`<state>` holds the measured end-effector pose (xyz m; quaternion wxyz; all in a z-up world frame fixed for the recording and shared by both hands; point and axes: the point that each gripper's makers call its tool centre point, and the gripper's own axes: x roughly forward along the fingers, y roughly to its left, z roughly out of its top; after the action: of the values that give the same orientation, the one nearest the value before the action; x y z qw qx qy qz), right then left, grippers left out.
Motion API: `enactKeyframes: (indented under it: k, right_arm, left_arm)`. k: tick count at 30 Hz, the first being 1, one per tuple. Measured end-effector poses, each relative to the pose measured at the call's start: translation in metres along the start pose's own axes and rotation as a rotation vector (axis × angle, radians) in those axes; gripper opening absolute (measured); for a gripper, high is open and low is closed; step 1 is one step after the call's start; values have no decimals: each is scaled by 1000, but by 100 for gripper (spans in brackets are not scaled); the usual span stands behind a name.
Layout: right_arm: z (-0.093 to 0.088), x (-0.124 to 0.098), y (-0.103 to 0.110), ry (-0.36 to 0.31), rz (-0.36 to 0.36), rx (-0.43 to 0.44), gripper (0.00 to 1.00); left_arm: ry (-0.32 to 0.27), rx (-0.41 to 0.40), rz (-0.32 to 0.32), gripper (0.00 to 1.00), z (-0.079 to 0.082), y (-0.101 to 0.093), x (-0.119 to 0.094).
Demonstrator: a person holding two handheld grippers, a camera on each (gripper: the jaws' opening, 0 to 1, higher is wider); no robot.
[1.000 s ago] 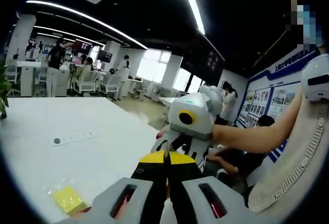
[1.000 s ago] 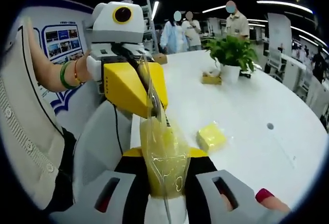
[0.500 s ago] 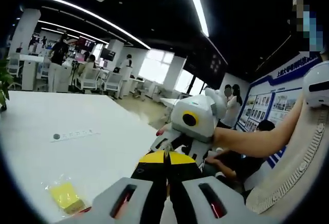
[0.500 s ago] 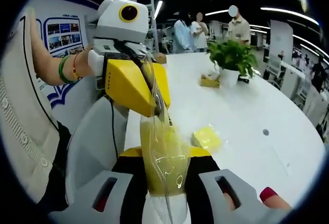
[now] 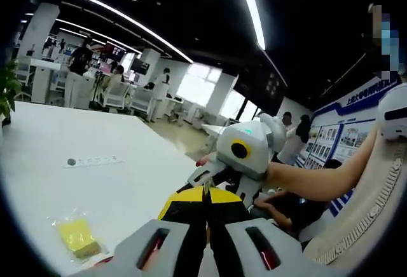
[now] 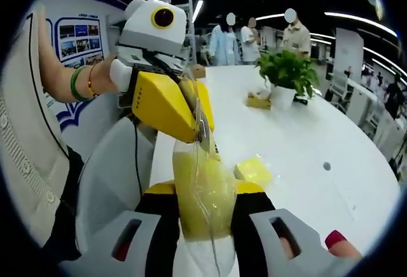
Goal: Compare the silicone blocks by pressing each to a similar depth, holding the contact briefly, and releasing to observe deformation and rebound differences across the visible hardness samples.
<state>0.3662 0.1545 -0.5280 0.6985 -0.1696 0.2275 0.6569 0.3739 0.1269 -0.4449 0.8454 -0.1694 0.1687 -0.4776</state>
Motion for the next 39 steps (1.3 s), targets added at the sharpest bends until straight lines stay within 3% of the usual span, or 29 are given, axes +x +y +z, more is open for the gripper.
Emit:
enactKeyframes:
  k: [22,29,36,39]
  right_arm:
    - [-4,2,-1,11,-13,-2,35]
    - [-4,-5,4,-5,-14,0,47]
    - [0,-17,5,-69,-62,33,55]
    - [6,-28,4,-136,-116,44,58]
  left_arm:
    - [-18,-61,21,0,-7,6,-6]
    - [-28,-69,31,0,-7,8,-11]
    - [-30,-70,47,0,-9,9,-15]
    - [-33,-75,49,0,-10,9,-16]
